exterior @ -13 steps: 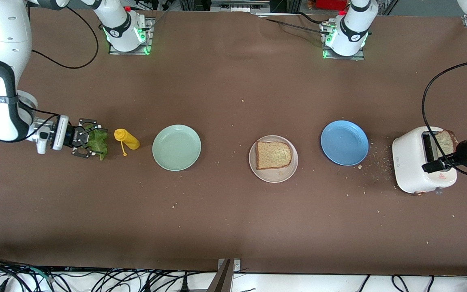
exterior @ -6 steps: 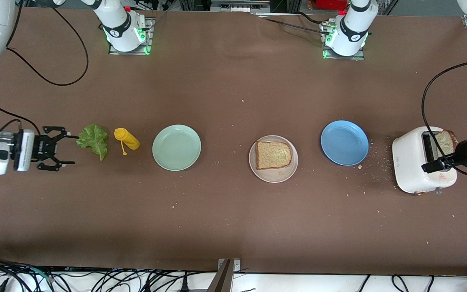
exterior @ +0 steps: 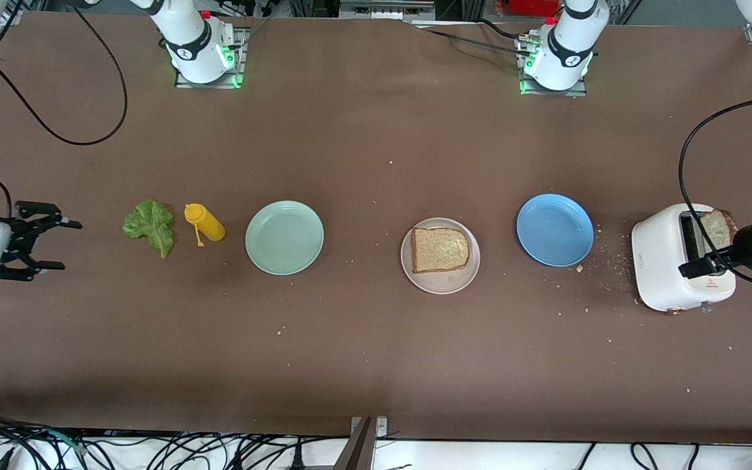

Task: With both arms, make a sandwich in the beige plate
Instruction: 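Open the right gripper and draw it back from the mustard bottle, then reach the right gripper down over the green lettuce leaf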

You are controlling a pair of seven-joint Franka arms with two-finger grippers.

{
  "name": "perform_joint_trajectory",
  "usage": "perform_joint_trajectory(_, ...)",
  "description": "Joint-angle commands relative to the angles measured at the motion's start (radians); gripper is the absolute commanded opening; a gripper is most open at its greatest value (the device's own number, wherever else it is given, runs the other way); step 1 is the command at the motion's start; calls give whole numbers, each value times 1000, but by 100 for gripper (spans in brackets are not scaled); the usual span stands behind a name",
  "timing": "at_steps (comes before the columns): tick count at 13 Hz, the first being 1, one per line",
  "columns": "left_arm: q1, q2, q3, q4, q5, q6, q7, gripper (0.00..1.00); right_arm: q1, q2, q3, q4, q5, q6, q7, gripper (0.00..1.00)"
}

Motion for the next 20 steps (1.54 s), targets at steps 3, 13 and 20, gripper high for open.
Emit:
perform_joint_trajectory(3,-7,-7,-1,-6,38,-5,-10,100,102,-85,-2,31,-227,-26,453,98)
perform_joint_trajectory(13,-7,-7,-2,-6,38,-4,-10,100,305,-184,-2,-555,-327,494,625,99)
perform_joint_trajectory(20,-9,-7,-2,-6,38,-5,-10,100,337,-181,8,-884,-327,915,615,99)
